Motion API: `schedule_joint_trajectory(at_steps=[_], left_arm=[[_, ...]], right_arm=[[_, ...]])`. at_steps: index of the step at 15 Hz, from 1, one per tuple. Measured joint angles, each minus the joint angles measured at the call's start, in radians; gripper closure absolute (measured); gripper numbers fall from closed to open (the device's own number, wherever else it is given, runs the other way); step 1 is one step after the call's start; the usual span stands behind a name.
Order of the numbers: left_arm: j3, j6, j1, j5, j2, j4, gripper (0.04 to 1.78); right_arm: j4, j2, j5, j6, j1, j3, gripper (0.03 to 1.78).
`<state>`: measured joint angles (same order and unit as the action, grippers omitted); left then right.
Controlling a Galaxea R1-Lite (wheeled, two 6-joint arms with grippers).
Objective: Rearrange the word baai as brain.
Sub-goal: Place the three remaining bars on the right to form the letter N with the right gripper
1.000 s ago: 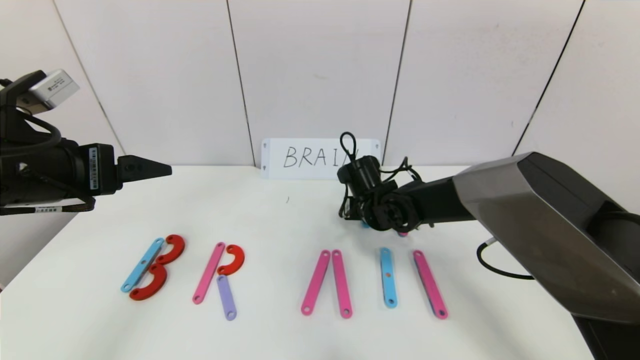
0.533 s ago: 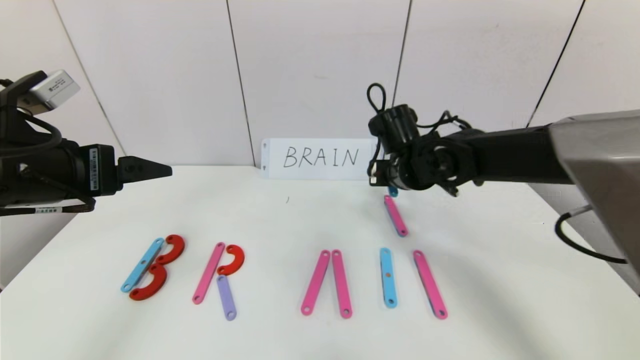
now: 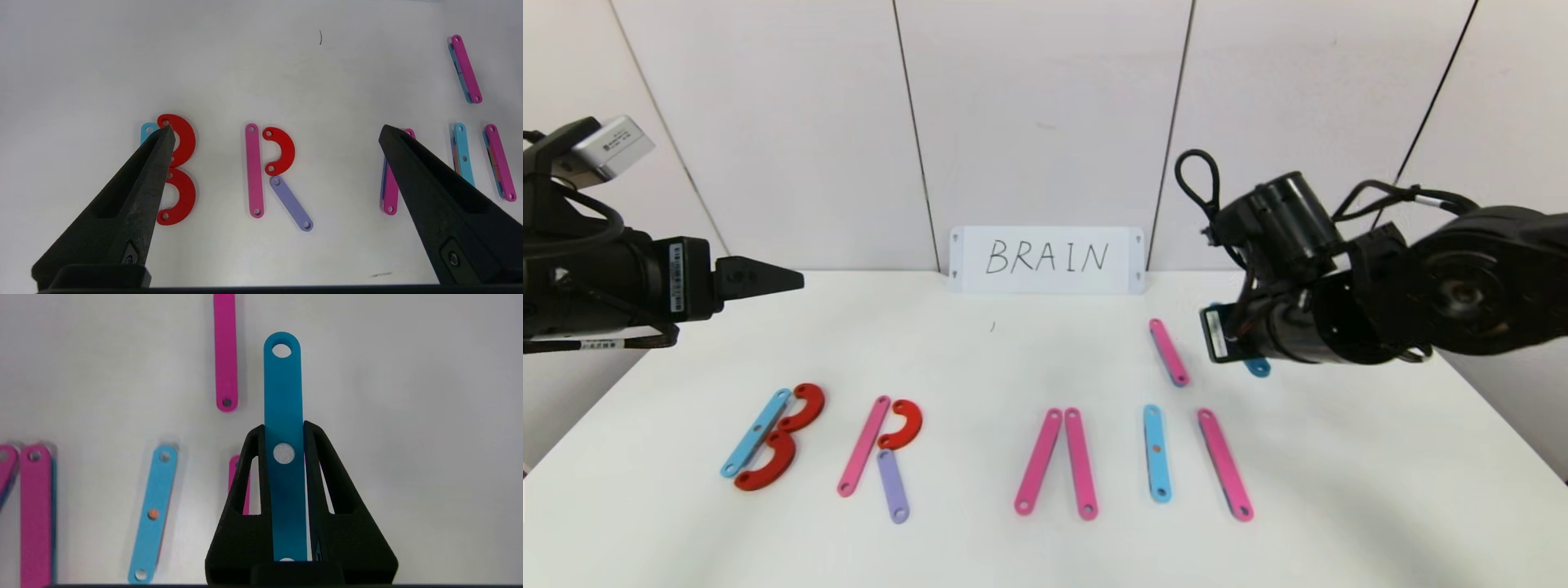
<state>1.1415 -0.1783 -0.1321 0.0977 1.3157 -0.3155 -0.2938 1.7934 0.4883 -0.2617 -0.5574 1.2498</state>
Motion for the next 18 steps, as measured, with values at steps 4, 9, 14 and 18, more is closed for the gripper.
schedule_joint_trajectory(at_steps=[4,9,14,18], left_arm=[[-0.001,0.0,0.0,0.0,0.0,-0.002,0.08],[-0.003,0.002,-0.001,0.0,0.0,-0.001,0.08],[-0.01,0.016,-0.001,0.002,0.0,0.003,0.08],[-0.011,0.016,-0.001,0.002,0.0,0.003,0.08]], right_arm=[[0.122,-0.142,-0.083,0.004,-0.008,-0.252,1.54],[0.273,-0.293,-0.326,0.101,0.011,-0.502,1.54],[0.291,-0.361,-0.466,0.33,0.134,-0.633,1.54],[0.293,-0.359,-0.567,0.506,0.255,-0.671,1.54]])
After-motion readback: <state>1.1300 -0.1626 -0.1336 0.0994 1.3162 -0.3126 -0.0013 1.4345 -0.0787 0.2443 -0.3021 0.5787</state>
